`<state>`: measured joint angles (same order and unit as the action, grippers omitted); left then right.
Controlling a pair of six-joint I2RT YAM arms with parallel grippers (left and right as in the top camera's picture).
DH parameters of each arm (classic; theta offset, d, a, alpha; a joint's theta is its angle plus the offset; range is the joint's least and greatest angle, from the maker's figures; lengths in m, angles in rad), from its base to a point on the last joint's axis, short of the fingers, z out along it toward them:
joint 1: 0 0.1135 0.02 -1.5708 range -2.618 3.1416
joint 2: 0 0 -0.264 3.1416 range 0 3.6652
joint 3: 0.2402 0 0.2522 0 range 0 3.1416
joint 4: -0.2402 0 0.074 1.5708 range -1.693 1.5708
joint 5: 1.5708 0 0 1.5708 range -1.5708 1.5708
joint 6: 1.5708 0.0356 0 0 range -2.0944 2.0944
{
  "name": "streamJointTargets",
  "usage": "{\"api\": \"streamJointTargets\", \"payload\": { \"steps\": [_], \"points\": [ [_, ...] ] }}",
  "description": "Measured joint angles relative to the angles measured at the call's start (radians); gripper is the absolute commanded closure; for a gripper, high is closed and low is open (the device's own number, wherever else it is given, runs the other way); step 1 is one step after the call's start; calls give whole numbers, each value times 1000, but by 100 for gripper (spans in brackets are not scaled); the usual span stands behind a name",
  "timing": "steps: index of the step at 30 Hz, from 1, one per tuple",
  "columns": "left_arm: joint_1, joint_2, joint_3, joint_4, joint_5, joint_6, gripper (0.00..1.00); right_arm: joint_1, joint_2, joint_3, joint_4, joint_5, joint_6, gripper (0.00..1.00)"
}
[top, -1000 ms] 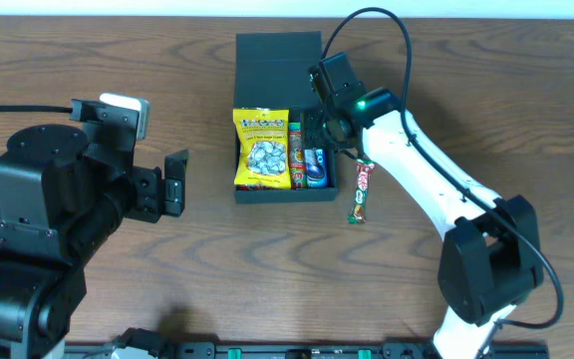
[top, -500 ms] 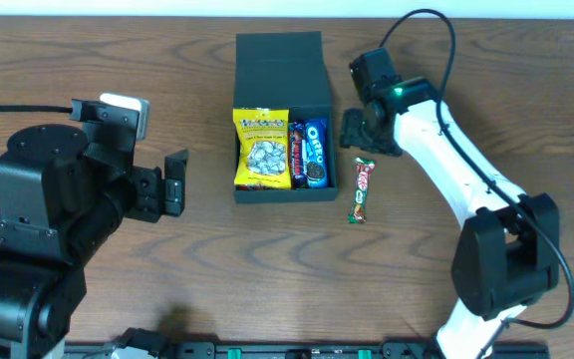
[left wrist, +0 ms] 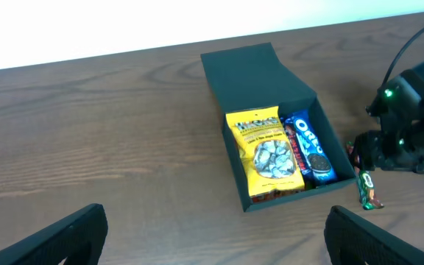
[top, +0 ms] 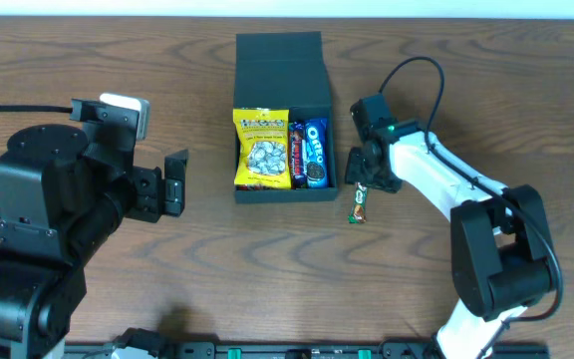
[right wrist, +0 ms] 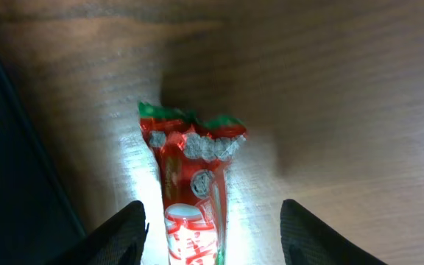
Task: Pack container
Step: 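Grasp the red KitKat bar with the right gripper, then place the KitKat bar into the box's right side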
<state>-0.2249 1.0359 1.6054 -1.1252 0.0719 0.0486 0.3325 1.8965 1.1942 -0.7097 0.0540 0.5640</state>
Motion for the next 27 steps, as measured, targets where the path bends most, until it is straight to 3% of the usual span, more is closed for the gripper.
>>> {"api": "streamJointTargets", "payload": {
  "steps": [3, 8, 12, 20, 27],
  "points": [
    [0, 0, 0, 0, 0, 0, 5, 0, 0, -33, 35, -12, 3, 52],
    [0, 0, 0, 0, 0, 0, 5, 0, 0, -45, 68, -20, 5, 79],
    [0, 0, 0, 0, 0, 0, 5, -2, 0, -45, 74, -21, 2, 91],
    [0, 0, 0, -1, 0, 0, 5, -65, -2, 2, -16, -37, -14, 98],
    [0, 0, 0, 0, 0, 0, 5, -53, -39, 299, -143, -55, -98, 98]
  ]
}}
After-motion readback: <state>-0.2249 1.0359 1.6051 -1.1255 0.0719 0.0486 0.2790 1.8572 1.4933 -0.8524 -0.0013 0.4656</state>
